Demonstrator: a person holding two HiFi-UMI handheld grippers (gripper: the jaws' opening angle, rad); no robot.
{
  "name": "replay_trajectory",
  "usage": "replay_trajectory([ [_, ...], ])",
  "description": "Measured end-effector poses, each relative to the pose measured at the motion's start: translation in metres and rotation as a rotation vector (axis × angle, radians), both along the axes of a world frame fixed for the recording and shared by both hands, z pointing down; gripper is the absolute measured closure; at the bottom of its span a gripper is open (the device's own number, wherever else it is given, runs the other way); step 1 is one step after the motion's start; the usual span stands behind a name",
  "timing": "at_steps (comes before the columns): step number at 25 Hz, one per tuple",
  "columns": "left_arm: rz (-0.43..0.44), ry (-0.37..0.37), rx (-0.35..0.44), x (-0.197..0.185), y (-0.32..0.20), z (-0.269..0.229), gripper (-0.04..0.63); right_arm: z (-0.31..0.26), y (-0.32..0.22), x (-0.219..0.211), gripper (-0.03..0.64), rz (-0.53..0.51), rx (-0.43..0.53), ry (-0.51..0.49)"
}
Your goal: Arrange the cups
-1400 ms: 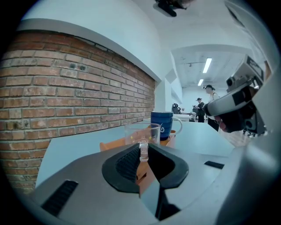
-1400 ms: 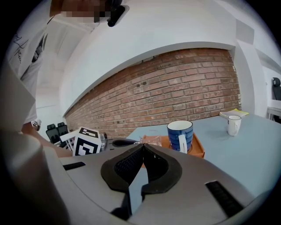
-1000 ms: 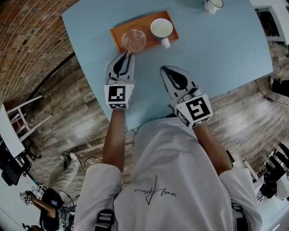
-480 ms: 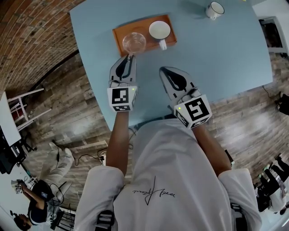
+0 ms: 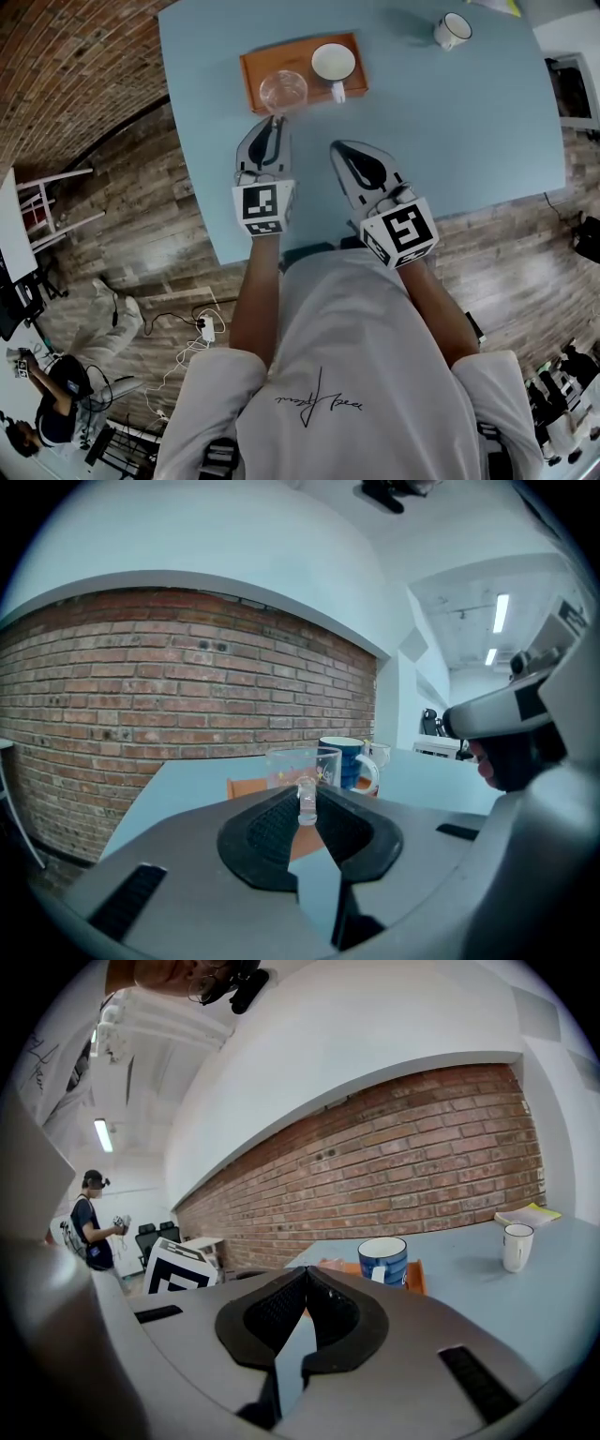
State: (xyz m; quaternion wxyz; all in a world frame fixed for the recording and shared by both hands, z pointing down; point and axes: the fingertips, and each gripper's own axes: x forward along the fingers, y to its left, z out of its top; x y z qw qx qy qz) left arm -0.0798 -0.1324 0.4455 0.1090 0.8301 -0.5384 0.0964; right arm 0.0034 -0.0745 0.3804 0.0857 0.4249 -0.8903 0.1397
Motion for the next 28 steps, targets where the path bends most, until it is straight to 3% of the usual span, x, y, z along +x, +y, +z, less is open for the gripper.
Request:
replay_trajectory([
  [19, -0.204, 0.019, 0.027, -0.002, 0.004, -0.003, 0.541, -0.003, 0.012, 0.018, 0.595, -0.104, 0.006, -0.008],
  [28, -0.278, -0.032, 0.082, 0.001, -0.007, -0.006, 0.541, 0.002, 0.015, 0.028, 0.595, -0.147, 0.006, 0.009],
])
